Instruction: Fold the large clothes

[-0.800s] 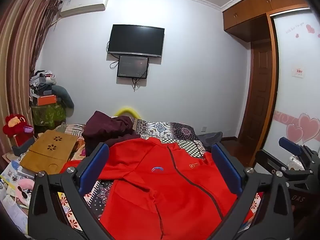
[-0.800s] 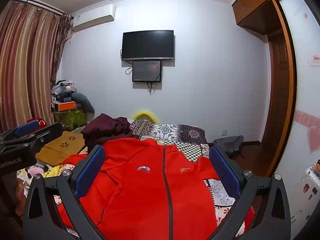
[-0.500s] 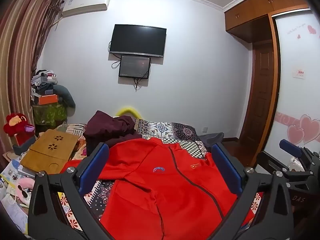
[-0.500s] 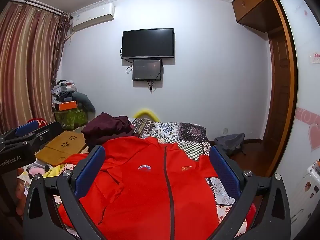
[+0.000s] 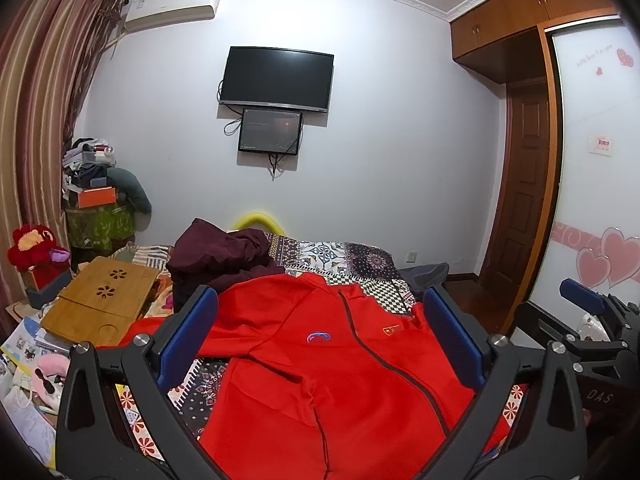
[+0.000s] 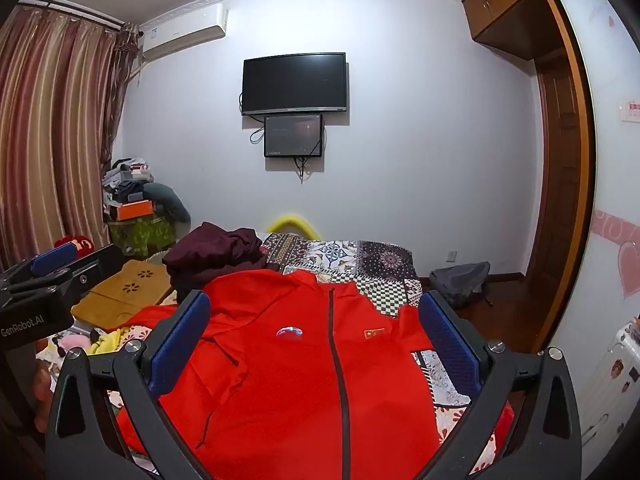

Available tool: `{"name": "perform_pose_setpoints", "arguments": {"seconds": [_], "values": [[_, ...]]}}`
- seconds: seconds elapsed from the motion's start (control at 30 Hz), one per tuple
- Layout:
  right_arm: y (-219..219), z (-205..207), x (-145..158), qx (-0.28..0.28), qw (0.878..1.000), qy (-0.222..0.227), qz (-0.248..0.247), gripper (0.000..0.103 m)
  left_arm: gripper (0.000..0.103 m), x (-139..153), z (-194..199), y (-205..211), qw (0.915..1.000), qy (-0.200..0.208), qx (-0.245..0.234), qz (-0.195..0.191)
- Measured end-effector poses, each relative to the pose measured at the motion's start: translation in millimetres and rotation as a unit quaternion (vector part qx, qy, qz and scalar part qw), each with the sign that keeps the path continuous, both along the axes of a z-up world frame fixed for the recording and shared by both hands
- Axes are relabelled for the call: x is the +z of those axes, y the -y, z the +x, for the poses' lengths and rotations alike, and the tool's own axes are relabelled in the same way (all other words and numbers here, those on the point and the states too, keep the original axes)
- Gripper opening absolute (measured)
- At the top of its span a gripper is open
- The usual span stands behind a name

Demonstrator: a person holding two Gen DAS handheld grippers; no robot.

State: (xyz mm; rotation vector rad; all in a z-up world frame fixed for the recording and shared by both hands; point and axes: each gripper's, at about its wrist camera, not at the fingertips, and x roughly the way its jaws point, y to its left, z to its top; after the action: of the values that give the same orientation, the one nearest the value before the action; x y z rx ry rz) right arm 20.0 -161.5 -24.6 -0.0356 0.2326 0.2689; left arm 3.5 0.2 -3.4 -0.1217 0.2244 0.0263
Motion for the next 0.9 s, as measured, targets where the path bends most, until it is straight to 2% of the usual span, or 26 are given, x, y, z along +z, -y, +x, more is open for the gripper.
{"name": "perform_pose_setpoints", "arguments": {"seconds": [0.9], "values": [[0.0, 0.4, 0.7, 0.000, 1.000, -0.007, -0.001, 0.103, 0.103, -1.8, 2.0, -1.4, 1.0000, -0.001, 0.008, -0.004]]}}
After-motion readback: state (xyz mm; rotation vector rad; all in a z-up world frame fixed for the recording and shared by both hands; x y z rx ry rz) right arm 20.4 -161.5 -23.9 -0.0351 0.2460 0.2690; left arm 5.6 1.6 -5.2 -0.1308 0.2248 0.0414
